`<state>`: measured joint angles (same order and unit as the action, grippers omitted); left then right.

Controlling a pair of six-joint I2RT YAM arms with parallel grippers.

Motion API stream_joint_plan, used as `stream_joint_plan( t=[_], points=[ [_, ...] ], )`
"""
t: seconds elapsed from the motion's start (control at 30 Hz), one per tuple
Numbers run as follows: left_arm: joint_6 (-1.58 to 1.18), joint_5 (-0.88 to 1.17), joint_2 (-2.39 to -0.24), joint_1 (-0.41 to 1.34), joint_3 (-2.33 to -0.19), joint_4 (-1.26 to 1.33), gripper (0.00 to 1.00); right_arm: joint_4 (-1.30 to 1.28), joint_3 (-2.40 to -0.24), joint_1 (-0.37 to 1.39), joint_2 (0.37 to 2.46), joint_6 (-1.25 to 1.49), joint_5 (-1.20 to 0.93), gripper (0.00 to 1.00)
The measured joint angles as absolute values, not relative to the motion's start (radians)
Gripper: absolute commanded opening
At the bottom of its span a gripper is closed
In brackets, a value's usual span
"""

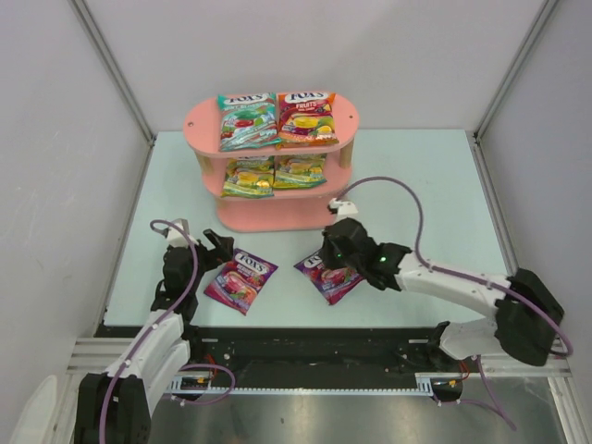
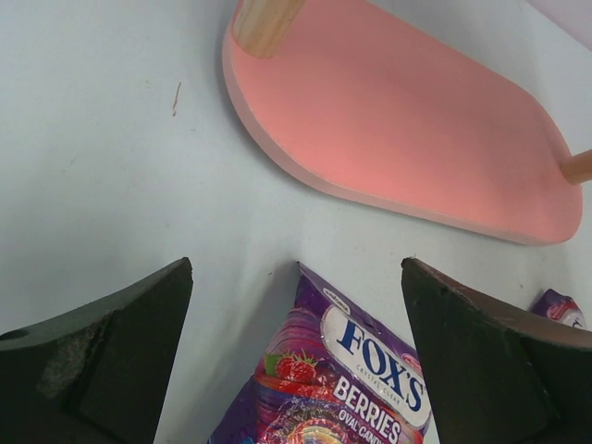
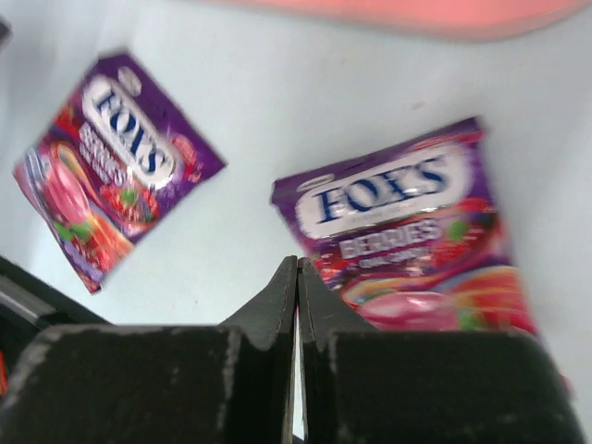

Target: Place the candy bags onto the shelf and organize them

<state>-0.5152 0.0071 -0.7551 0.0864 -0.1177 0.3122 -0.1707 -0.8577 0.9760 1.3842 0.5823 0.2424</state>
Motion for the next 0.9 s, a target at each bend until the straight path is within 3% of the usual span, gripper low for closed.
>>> stream_joint_plan(
  t=[0.23,0.4,0.67,0.9],
  points=[
    [-0.514,0.038,-0.645,0.09,-0.116,0.313,1.0,-0.254,-0.757,0.765,1.106,0.583,0.273,0.2],
    [-0.527,0.009,-0.599,0.165,-0.128,0.275,1.0,-0.286,-0.706,0.629,1.056,0.584,0.231,0.4],
    [-0.643,-0.194,-0.589,0.631,-0.188,0.163,0.96,-0.267,-0.633,0.542,1.077,0.587,0.107,0.58],
    [-0.842,-0.436,-0.672,1.065,-0.196,0.109,0.96,-0.18,-0.548,0.489,1.076,0.587,-0.016,0.59]
  ],
)
